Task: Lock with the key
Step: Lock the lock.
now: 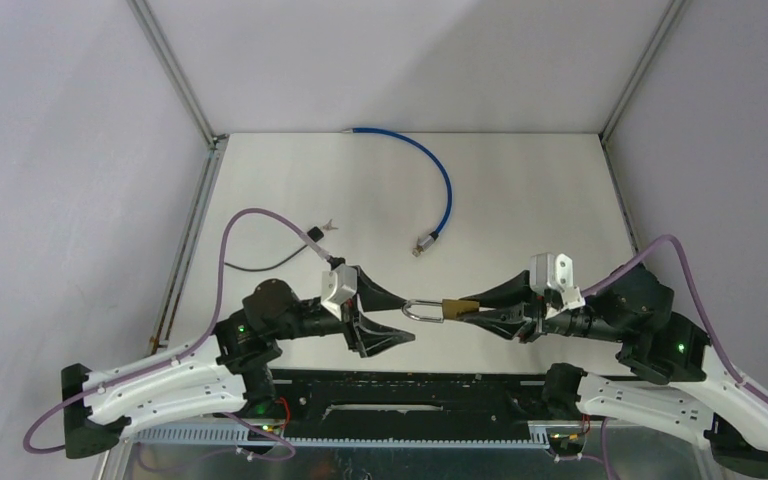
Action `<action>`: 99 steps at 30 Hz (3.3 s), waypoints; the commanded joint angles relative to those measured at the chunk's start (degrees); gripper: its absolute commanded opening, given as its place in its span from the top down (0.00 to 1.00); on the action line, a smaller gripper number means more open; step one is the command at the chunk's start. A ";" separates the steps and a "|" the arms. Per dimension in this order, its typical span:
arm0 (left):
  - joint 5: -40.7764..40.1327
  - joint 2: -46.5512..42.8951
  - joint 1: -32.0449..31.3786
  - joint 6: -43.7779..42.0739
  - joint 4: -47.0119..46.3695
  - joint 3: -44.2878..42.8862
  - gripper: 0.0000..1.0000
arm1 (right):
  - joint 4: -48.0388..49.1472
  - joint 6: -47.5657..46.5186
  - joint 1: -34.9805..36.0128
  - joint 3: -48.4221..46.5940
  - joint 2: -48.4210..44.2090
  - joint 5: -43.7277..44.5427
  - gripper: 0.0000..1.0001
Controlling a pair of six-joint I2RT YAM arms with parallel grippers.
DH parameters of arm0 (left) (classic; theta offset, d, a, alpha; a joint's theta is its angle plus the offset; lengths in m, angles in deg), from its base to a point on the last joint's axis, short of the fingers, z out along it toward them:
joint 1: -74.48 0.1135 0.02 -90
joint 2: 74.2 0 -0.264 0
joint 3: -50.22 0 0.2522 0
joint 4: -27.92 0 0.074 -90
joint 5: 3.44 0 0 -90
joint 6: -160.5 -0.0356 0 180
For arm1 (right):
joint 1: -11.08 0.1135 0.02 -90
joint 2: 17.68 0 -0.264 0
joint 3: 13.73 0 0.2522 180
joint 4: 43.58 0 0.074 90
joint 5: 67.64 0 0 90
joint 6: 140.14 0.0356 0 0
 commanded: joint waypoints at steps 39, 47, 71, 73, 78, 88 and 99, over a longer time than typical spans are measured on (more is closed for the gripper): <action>8.15 3.15 0.22 -2.87 1.76 -6.17 1.00 | 4.95 -0.95 0.12 -1.21 4.47 -8.91 1.00; 7.57 2.77 0.22 -4.44 1.35 -6.67 1.00 | 4.32 -0.32 0.12 -1.27 5.28 -7.80 0.98; 7.38 -1.01 0.74 -2.85 -6.11 -3.84 1.00 | 8.42 1.98 -1.90 6.59 2.56 -3.71 0.34; 7.51 -1.10 0.74 -2.90 -6.37 -3.95 1.00 | 9.37 2.59 -2.15 7.15 2.56 -4.60 0.35; 7.26 -1.38 0.74 -3.00 -6.65 -4.11 1.00 | 10.86 3.46 -2.70 7.86 2.52 -6.59 0.39; 6.69 -1.66 0.74 -3.47 -5.94 -3.91 1.00 | 11.22 3.46 -3.22 8.05 3.19 -8.47 0.96; 5.02 -1.22 0.74 -5.02 -3.77 -5.08 1.00 | 11.22 3.88 -3.13 8.03 5.94 -4.36 1.00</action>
